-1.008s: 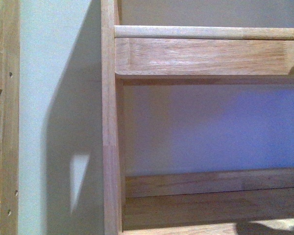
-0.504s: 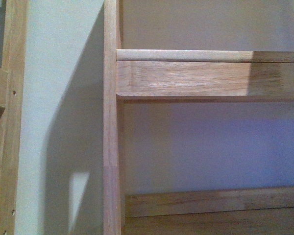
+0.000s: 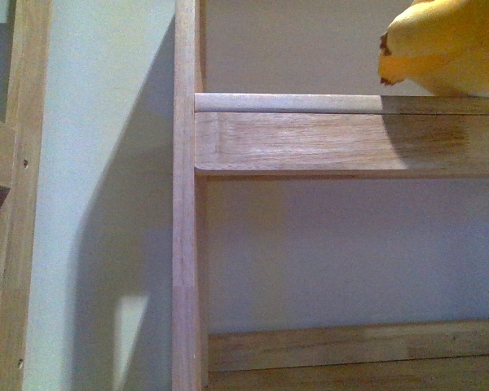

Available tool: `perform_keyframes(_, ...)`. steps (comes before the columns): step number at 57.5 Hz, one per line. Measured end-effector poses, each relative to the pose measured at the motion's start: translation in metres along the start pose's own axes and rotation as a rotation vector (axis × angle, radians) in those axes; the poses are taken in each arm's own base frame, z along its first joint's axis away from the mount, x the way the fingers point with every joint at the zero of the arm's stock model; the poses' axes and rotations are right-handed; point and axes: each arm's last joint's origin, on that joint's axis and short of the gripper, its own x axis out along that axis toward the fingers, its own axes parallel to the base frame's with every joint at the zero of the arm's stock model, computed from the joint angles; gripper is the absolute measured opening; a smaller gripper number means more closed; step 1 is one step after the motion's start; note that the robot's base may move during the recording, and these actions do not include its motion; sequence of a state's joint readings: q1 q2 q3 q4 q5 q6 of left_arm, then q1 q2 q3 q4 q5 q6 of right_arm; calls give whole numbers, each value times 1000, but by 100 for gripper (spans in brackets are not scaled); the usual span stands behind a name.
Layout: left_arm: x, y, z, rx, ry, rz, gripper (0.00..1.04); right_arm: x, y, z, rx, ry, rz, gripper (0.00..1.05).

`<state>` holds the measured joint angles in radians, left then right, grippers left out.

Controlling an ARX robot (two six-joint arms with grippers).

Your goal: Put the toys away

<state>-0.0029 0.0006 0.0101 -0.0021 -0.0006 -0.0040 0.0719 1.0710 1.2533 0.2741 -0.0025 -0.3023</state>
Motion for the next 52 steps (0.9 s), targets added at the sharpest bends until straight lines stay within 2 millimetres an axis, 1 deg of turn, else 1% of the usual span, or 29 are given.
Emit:
perform_keyframes(9, 0, 0, 0, 0, 0, 0, 98, 26, 0, 5, 24, -10, 30, 7)
perform_keyframes(21, 0, 0, 0, 0, 0, 0, 98, 51, 5, 16, 58, -42, 69, 7)
perform_keyframes(27, 0, 0, 0, 0, 0, 0, 98, 63, 8, 18, 89, -46, 88, 7)
perform_keyframes(32, 0, 0, 0, 0, 0, 0, 98, 73, 13, 17, 119, -42, 107, 7)
perform_keyframes(36, 0, 0, 0, 0, 0, 0, 98, 86, 18, 15, 156, -35, 121, 7)
perform_keyframes(52, 0, 0, 0, 0, 0, 0, 98, 119, 38, 15, 301, -27, 150, 7)
